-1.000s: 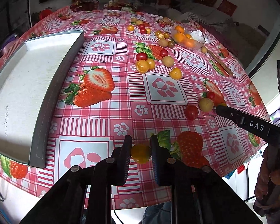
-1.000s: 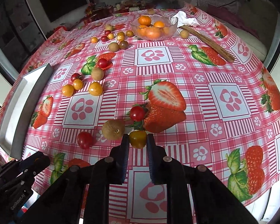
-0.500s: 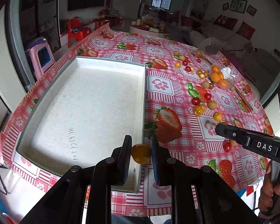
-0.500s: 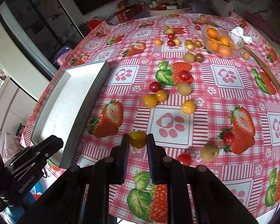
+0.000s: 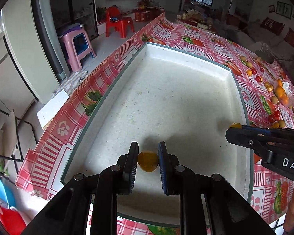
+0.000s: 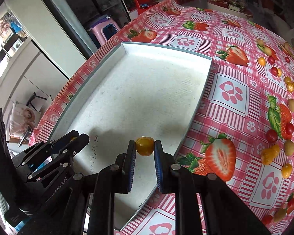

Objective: Organize fruits
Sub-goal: 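Carry both yellow tomatoes over the white tray and open both tools, then grasp a yellow tomato with the left tool while the right tool grasps a brown round fruit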

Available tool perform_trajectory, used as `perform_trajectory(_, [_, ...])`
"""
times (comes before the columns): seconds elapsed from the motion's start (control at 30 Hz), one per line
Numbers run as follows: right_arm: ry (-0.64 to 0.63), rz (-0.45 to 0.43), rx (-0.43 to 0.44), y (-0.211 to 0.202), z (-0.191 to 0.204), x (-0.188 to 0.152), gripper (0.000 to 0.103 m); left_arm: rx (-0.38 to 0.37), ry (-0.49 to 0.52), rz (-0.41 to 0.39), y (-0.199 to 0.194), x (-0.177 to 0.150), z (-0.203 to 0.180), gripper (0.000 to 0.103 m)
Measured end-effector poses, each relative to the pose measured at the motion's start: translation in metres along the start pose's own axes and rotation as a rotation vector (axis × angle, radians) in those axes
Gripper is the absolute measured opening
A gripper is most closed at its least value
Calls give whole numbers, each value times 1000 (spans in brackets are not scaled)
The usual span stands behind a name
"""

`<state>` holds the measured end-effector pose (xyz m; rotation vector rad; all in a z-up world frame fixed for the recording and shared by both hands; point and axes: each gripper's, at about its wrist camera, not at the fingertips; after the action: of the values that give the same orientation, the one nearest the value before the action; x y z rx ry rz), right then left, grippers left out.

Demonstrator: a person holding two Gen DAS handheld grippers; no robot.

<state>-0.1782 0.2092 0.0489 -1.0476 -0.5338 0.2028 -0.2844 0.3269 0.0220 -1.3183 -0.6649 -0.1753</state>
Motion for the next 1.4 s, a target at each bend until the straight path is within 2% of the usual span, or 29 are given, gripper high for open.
perform_trajectory(0.17, [-16, 67, -45, 29, 7, 6, 21, 2, 10, 19, 6, -2, -1, 22])
perform_trajectory(0.27, [-39, 58, -66, 33, 11, 8, 21, 21, 32, 19, 7, -3, -6, 22])
perform_trajectory(0.37, [-30, 68, -49, 35, 11, 13, 28, 39, 51, 19, 6, -3, -10, 23])
perform_trajectory(0.43, [-15, 65, -36, 31, 8, 15, 41, 39, 47, 18, 6, -3, -9, 45])
perform_trajectory(0.47, [-8, 52, -33, 26, 7, 15, 54, 40, 39, 15, 6, -3, -8, 77])
perform_trajectory(0.5, [-2, 35, -25, 20, 6, 16, 61, 54, 28, -6, 2, -5, -7, 86])
perform_trajectory(0.53, [3, 19, -9, 13, 5, 16, 64, 65, 27, -25, -1, -6, -8, 86])
perform_trajectory(0.6, [13, -16, 0, -2, 2, 16, 72, 58, 42, -13, -1, -5, -12, 86])
perform_trajectory(0.7, [33, -68, 11, -24, -8, 12, 78, 46, 54, -18, -7, -4, -18, 86])
perform_trajectory(0.93, [127, -129, -21, -62, -64, -11, 78, 28, 133, -67, -30, 9, -55, 86])
perform_trajectory(1.13, [221, -183, -87, -93, -128, -41, 78, -52, 222, -115, -50, 26, -111, 86])
perform_trajectory(1.4, [333, -248, -223, -128, -205, -87, 78, -127, 333, -90, -33, 34, -189, 86])
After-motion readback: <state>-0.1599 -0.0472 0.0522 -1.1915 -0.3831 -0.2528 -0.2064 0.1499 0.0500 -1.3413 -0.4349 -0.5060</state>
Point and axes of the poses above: each gripper's, at about its wrist camera, not at the fingertips, and y roughly the way its jaws point, z to its left, x to its top, and after that the axes turned 15 degrees about y, right-handed
